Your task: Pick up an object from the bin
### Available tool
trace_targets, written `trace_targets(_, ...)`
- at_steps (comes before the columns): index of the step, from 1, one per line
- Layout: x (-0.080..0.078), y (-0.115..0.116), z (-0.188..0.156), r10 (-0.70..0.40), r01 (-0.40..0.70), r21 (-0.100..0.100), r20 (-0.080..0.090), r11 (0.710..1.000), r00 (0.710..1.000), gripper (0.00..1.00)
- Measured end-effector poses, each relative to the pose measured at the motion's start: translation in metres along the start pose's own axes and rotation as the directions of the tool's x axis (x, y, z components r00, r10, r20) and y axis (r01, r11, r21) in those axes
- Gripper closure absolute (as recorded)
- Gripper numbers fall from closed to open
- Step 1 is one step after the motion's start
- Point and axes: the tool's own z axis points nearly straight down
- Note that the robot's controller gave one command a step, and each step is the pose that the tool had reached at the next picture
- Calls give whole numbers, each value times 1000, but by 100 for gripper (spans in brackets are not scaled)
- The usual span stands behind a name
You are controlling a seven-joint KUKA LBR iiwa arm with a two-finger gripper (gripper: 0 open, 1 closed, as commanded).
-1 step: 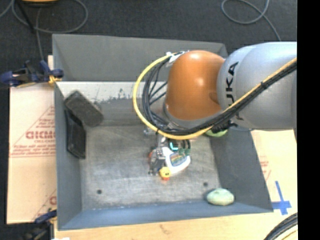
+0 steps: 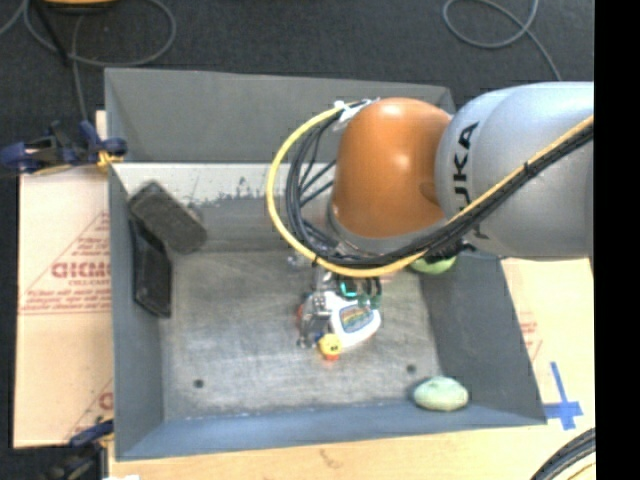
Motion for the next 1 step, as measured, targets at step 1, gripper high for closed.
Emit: trace_targets(1, 16, -39, 47, -8, 8, 0, 6, 1000, 1000, 0)
